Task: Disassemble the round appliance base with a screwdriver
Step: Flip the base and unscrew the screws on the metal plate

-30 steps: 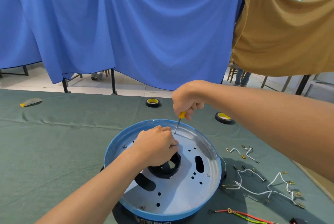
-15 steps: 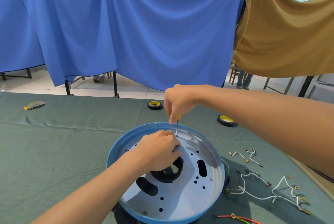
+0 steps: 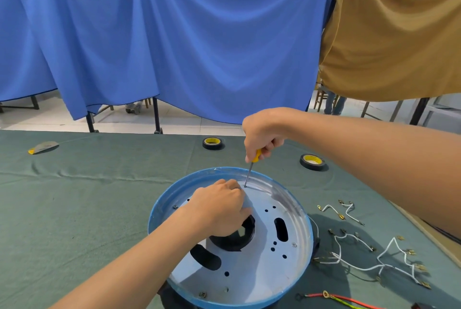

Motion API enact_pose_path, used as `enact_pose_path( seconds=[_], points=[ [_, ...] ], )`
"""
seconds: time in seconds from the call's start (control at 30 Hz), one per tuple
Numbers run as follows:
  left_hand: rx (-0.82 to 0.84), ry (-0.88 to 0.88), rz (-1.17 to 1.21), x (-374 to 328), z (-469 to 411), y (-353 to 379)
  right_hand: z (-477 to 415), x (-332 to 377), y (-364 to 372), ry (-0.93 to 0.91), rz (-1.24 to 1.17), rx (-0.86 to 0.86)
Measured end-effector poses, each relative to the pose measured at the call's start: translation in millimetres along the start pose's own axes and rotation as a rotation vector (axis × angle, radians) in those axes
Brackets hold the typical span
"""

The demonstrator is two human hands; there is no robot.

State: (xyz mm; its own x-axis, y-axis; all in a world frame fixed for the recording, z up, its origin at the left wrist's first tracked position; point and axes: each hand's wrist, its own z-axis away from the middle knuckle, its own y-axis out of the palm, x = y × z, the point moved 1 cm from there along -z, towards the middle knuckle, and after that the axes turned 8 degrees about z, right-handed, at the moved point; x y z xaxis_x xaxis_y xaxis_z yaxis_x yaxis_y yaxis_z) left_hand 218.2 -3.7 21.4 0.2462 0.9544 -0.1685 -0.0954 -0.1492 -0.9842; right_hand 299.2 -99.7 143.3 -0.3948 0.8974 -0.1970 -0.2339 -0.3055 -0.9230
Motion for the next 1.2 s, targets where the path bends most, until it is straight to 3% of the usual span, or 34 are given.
enact_pose_path(
  seconds=[0.27,0.47,0.73,0.9,1.1,1.2],
  points=[
    [0.03,-0.034,-0.006,-4,-2,-2,-5,3,4,-0.036,-0.134,-0.184],
    [0.125,-0.053,0.021,-5,-5,-18,-4,1,1,0.026,-0.069,0.032],
    [0.107,-0.036,0.026,-9,-3,-22,-1,5,-3,-0.176,0.28,-0.085],
    [0.105,-0.035,0.049,-8,-4,-21,-7,-3,4,-0.19,0.09,-0.11],
    [0.101,-0.037,0.046,-8,-5,-22,-10,-12,2,-0.138,-0.322,-0.118],
    [0.086,-0.041,0.043,-8,-5,-21,-9,-13,4,-0.102,-0.29,-0.112]
  ],
)
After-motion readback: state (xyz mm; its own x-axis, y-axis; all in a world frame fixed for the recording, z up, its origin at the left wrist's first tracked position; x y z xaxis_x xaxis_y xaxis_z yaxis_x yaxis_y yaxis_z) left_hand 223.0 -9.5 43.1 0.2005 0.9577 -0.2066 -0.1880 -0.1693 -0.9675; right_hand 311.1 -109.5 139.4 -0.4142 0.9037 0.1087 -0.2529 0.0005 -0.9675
